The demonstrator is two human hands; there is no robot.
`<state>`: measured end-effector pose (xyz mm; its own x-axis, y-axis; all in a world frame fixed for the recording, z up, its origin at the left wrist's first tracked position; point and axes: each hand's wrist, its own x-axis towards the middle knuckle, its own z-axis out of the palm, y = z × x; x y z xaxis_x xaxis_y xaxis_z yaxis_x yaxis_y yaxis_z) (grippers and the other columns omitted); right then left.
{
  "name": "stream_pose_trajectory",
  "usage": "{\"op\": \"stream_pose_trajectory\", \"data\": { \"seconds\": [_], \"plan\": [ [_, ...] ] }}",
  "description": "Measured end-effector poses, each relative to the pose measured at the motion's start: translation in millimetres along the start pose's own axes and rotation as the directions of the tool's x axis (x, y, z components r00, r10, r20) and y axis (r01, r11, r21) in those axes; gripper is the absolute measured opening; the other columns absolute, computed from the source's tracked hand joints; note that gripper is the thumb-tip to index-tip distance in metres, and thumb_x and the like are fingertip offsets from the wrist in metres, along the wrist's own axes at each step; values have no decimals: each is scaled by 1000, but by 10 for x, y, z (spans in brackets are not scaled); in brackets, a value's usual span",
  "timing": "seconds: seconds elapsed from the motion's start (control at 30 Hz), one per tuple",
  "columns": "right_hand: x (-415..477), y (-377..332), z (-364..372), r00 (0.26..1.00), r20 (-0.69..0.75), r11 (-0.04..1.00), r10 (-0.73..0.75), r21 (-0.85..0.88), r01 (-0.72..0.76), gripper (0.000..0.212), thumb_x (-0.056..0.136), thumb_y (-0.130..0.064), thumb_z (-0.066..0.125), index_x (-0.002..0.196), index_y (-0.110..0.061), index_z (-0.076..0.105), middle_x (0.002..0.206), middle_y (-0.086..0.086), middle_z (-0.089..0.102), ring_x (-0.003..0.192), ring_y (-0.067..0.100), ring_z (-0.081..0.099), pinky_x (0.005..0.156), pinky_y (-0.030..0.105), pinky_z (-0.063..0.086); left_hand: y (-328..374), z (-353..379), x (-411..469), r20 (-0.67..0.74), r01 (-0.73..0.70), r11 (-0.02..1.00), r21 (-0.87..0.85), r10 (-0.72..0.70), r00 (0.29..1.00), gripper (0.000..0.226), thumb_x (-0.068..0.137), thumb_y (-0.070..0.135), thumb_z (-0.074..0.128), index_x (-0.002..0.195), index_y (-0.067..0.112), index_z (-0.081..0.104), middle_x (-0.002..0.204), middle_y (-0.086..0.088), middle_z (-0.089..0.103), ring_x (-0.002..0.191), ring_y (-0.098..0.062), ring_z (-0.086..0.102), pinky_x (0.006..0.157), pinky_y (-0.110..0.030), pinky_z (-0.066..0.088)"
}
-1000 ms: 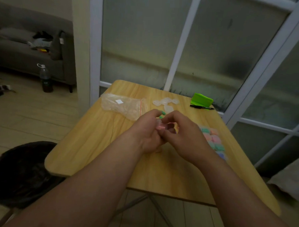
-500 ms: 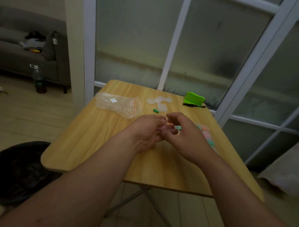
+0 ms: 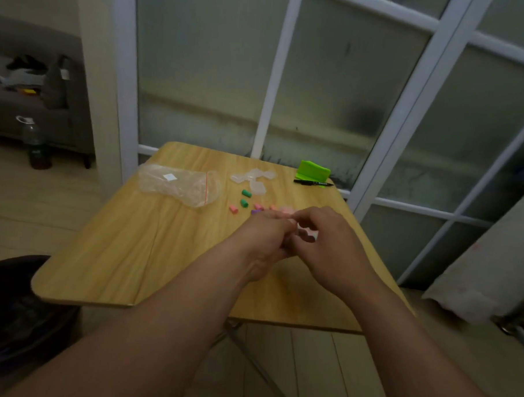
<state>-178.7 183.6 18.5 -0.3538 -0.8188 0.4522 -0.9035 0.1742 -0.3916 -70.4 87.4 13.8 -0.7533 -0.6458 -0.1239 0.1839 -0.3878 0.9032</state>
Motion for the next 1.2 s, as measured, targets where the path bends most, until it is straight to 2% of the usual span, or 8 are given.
{"op": "stream_pose_trajectory", "data": {
  "seconds": [0.2, 0.3, 0.37, 0.5, 0.6, 0.87, 1.03, 1.2],
  "plan": [
    [-72, 288, -158, 997, 58, 999, 41, 17, -42, 24, 96, -38, 70, 120, -39, 68, 110, -16, 62, 103, 3, 58, 82, 26, 48, -81, 225, -4, 60, 51, 993, 102, -57, 997, 22, 99, 0, 52, 115, -2, 67, 98, -14, 70, 89, -22, 69, 87, -40, 62],
    [-86, 546, -292, 988, 30, 986, 154, 59, -156, 30, 96, -38, 74, 125, -31, 67, 115, -10, 62, 101, -1, 58, 76, 17, 45, -15, 208, 44, -68, -10, 988, 153, 21, 997, 22, 102, 10, 53, 120, 0, 61, 96, -12, 65, 92, -24, 67, 82, -36, 60],
    [-116, 738, -381, 972, 27, 971, 235, 44, -236, 33, 97, -34, 74, 127, -27, 66, 120, -5, 62, 100, -2, 56, 73, 15, 43, 82, 169, 51, -157, -61, 990, 125, 80, 984, 11, 103, 6, 48, 104, 4, 59, 98, -15, 61, 91, -27, 65, 80, -40, 58],
    [-132, 875, -339, 965, 71, 966, 254, -68, -249, 33, 96, -44, 72, 127, -34, 65, 125, -8, 60, 108, 5, 56, 85, 30, 54, 200, 72, 64, -175, -100, 992, 81, 113, 978, 27, 104, -4, 40, 82, 9, 50, 87, -14, 48, 72, -21, 54, 67, -35, 54],
    [-80, 748, -211, 972, 121, 969, 204, -165, -183, 37, 95, -51, 69, 130, -39, 65, 131, -8, 57, 123, 14, 52, 103, 45, 52, 180, 49, 114, -255, -93, 995, 33, 99, 962, 19, 104, 3, 46, 89, 9, 56, 88, -13, 58, 69, -21, 60, 69, -34, 56],
    [20, 652, -50, 964, 192, 931, 184, -348, -109, 37, 94, -54, 65, 127, -38, 68, 120, -6, 56, 117, 17, 51, 102, 48, 50, 202, -74, 205, -315, -90, 996, -26, 77, 946, 12, 102, 11, 51, 107, 8, 62, 96, -12, 65, 71, -20, 64, 68, -31, 57],
    [29, 688, -49, 956, 185, 918, 225, -369, -145, 39, 94, -55, 64, 130, -39, 64, 125, -7, 56, 119, 16, 51, 105, 48, 47, 263, -192, 284, -343, -93, 995, -29, 77, 936, 14, 102, 14, 53, 109, 8, 64, 101, -10, 69, 76, -20, 68, 83, -40, 62],
    [35, 698, -77, 957, 139, 939, 254, -273, -210, 43, 90, -56, 72, 128, -39, 61, 119, -12, 55, 113, 13, 52, 100, 46, 51, 337, -326, 356, -367, -116, 990, -74, 81, 927, 21, 102, 15, 53, 118, 5, 62, 103, -11, 69, 78, -22, 68, 70, -33, 63]
  ]
}}
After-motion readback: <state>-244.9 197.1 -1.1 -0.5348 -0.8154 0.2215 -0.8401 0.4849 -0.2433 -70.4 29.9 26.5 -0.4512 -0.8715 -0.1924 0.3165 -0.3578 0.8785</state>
